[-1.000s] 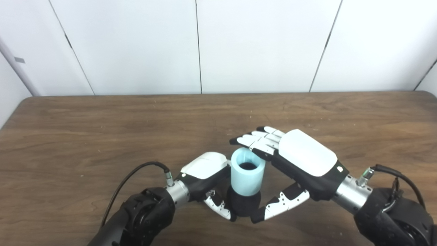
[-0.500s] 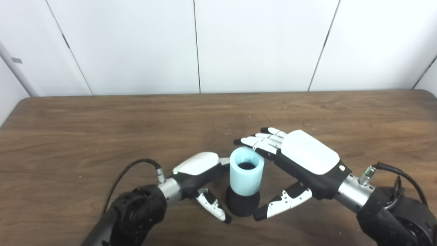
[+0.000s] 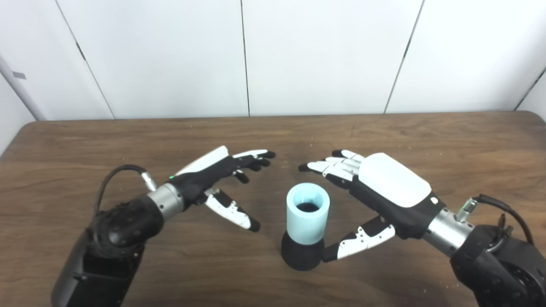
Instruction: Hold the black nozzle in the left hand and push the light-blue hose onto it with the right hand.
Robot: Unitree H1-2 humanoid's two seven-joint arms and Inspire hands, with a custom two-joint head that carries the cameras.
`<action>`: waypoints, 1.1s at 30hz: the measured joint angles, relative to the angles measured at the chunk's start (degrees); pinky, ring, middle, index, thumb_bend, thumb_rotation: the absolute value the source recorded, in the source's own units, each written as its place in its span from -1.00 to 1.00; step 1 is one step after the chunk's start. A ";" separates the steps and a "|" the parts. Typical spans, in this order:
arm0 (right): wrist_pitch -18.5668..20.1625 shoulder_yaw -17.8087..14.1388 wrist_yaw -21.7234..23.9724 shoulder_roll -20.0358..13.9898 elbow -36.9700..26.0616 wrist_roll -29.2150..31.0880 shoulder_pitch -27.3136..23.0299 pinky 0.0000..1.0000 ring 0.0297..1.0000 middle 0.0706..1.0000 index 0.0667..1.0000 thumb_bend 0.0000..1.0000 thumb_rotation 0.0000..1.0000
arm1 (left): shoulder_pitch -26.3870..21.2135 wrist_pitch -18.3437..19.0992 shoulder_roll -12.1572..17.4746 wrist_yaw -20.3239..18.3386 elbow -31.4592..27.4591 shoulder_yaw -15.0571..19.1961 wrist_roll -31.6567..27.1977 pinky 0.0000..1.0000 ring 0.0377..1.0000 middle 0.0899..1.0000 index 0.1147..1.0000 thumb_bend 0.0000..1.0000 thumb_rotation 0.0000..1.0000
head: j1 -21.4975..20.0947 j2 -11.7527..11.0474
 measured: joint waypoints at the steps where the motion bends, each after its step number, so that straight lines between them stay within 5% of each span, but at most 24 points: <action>1: 0.15 -0.27 -0.27 0.04 0.46 0.28 -0.12 0.78 0.79 0.78 0.78 0.17 0.42 | 0.00 0.29 0.12 0.18 -0.46 0.62 -0.83 0.75 0.77 0.74 0.70 0.85 -0.90 | 0.17 0.00; 5: 2.04 -1.27 -1.12 0.53 2.32 2.36 -0.64 0.76 0.84 0.86 0.82 0.11 0.51 | 0.80 0.75 -0.14 1.35 -0.92 3.62 -4.70 0.77 0.75 0.73 0.68 0.72 -0.87 | 0.26 -0.09; 12: 7.59 -4.54 -5.03 3.60 5.98 9.27 -0.38 0.63 0.80 0.89 0.86 0.05 0.69 | 5.59 -0.84 -5.88 10.75 -0.65 11.91 -12.61 0.67 0.70 0.68 0.67 0.45 -0.68 | 0.35 -0.44; 20: 10.57 -6.46 -11.72 5.80 11.30 13.56 2.29 0.55 0.72 0.83 0.86 0.06 0.92 | 10.77 -1.82 -8.97 19.96 -0.66 14.54 -12.26 0.52 0.68 0.68 0.66 0.23 -0.54 | 0.53 -0.35; 26: 11.25 -6.40 -18.58 11.67 15.11 14.75 3.13 0.61 0.77 0.87 0.82 0.01 0.97 | 13.02 -1.28 -15.29 26.86 -1.09 14.68 -11.62 0.55 0.70 0.69 0.69 0.13 -0.45 | 0.44 -0.18; 30: 12.70 -6.97 -23.58 16.59 16.37 16.20 3.75 0.63 0.79 0.88 0.83 -0.03 0.95 | 15.13 -1.17 -18.25 30.29 -0.98 14.79 -11.53 0.64 0.73 0.71 0.74 0.09 -0.19 | 0.35 -0.18; 33: 12.88 -7.34 -26.94 19.32 18.17 17.69 4.07 0.63 0.79 0.85 0.83 -0.07 0.94 | 15.26 -1.19 -19.67 32.46 -0.02 15.27 -11.74 0.79 0.81 0.80 0.79 -0.07 0.25 | -0.18 -0.26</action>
